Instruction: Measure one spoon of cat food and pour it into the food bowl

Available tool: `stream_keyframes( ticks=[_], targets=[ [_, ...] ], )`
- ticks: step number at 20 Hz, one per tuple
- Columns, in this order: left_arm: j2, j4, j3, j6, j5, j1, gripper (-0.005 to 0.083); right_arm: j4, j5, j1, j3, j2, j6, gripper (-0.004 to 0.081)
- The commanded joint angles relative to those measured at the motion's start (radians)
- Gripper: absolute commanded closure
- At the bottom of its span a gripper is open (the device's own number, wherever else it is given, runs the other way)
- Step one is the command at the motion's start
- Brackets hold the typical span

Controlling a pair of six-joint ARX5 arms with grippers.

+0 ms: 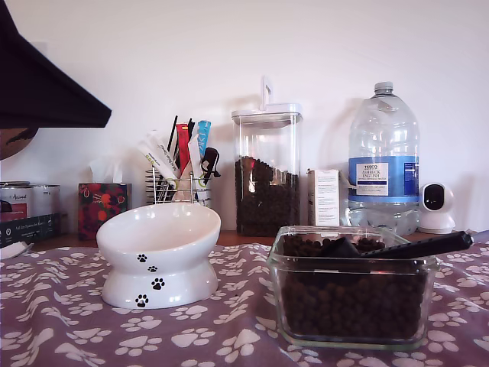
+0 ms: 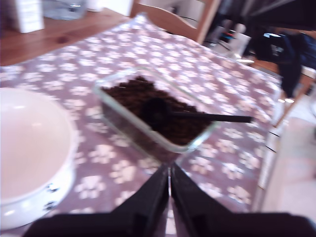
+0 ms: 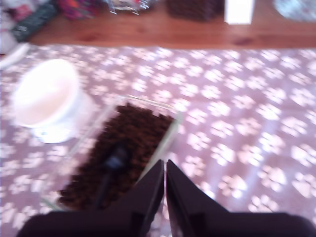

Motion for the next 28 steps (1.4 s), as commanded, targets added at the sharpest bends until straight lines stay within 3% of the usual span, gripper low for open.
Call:
stream_keyframes(
  ticks=[1,4,9,13,19,22,28],
  targets=[
    [0.004,0.012,-0.002,0.018,-0.018,-0.027,0.0793,-0.031,0.080,0.036,0.015,0.013,0.002,0.0781],
    [0.004,0.012,-0.002,0.018,-0.045,-0.046,0.0793,-0.134,0.177,0.112,0.069,0.039,-0.005,0.0781],
    [0.005,0.013,-0.002,0.018,-0.045,-0.045,0.0793,-0.206,0.299,0.274,0.122,0.120,-0.021,0.0781],
    [0.004,0.013,-0.002,0.018,-0.045,-0.045,0.0793,-0.163,0.341,0.424,0.134,0.176,-0.020,0.0780],
    [0.005,0.013,-0.002,0.018,-0.065,-0.045,0.0793,-0.135,0.565,0.677,0.132,0.187,0.013,0.0780],
    [0.004,0.013,-0.002,0.019,-0.079,-0.045,0.0793,-0.070,0.638,0.780,0.095,0.187,0.040,0.0781],
    [0.004,0.013,-0.002,0.019,-0.080,-0.045,0.0793,-0.039,0.678,0.875,0.019,0.187,0.052,0.0780]
  ],
)
